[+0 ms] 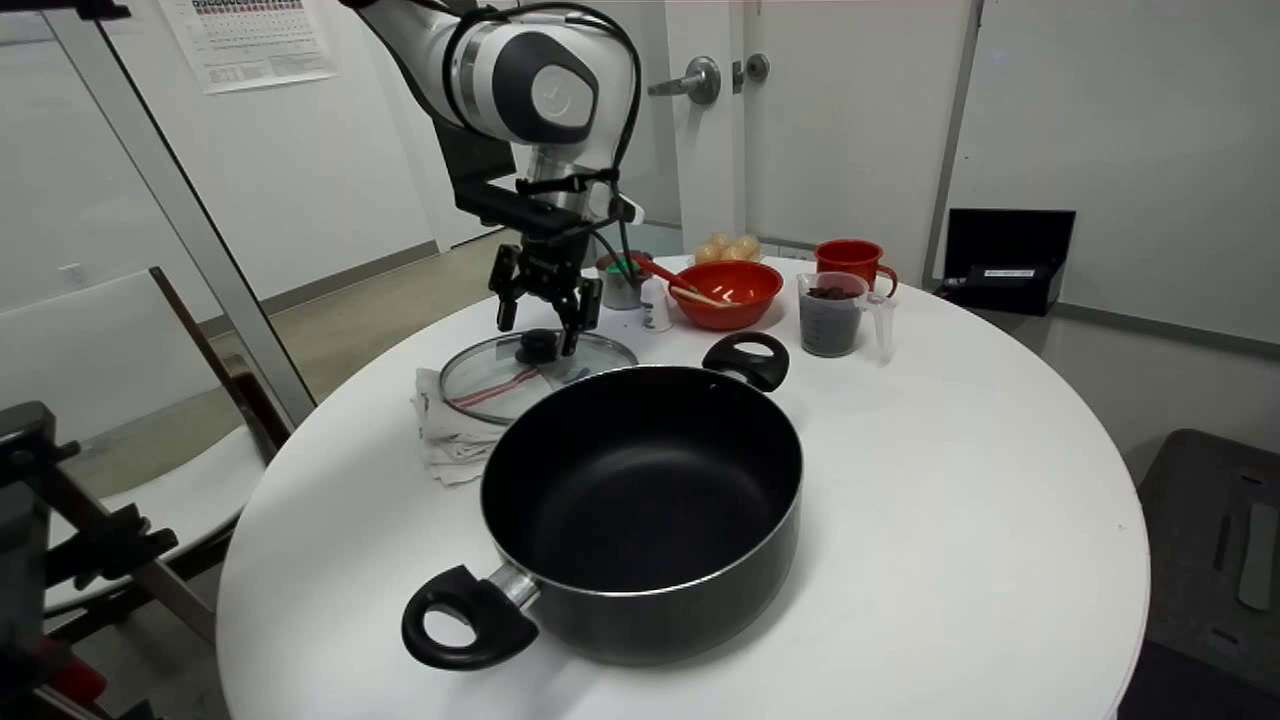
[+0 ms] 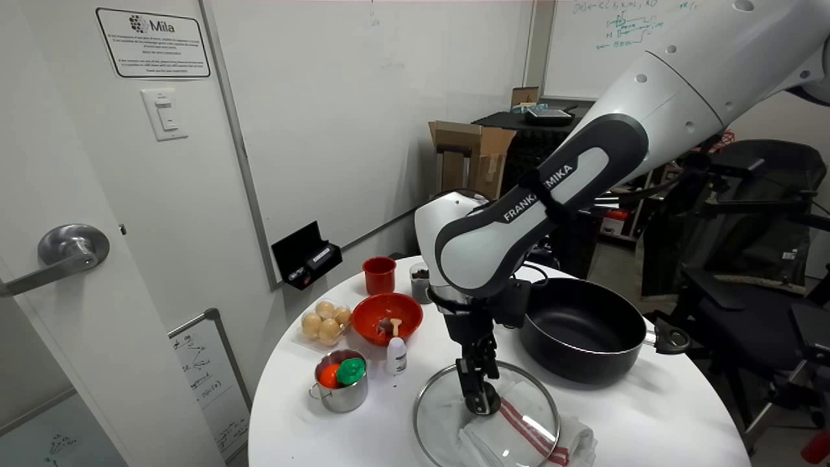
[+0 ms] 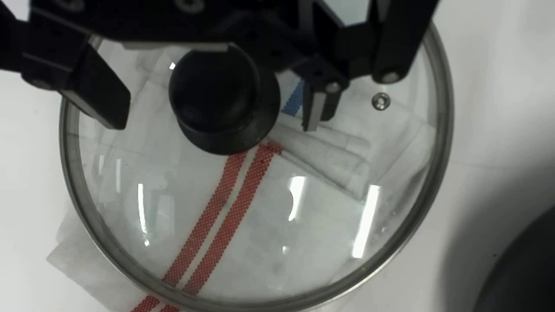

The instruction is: Put the lid on the pot

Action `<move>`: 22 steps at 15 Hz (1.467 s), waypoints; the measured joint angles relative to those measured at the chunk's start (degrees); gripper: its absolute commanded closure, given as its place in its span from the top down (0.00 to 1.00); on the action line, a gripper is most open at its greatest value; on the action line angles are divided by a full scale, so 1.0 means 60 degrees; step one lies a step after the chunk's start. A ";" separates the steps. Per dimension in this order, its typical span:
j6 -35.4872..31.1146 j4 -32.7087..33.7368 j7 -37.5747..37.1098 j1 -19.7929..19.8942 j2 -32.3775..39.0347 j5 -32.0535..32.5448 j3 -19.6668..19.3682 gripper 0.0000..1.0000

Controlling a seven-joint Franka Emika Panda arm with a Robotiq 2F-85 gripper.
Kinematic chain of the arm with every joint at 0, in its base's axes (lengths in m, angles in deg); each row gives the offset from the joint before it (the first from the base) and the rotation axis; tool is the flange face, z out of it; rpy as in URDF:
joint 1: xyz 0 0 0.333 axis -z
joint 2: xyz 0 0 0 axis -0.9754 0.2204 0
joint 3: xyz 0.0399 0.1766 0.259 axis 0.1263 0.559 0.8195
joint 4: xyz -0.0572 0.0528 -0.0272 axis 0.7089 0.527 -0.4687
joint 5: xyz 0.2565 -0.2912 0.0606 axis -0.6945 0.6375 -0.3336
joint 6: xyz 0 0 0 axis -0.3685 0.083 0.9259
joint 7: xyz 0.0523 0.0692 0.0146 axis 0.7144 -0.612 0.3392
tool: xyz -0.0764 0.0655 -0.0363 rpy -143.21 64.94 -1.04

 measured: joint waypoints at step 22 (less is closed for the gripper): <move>-0.0082 0.0154 -0.0012 -0.0021 0.0025 0.0016 -0.0023 0.50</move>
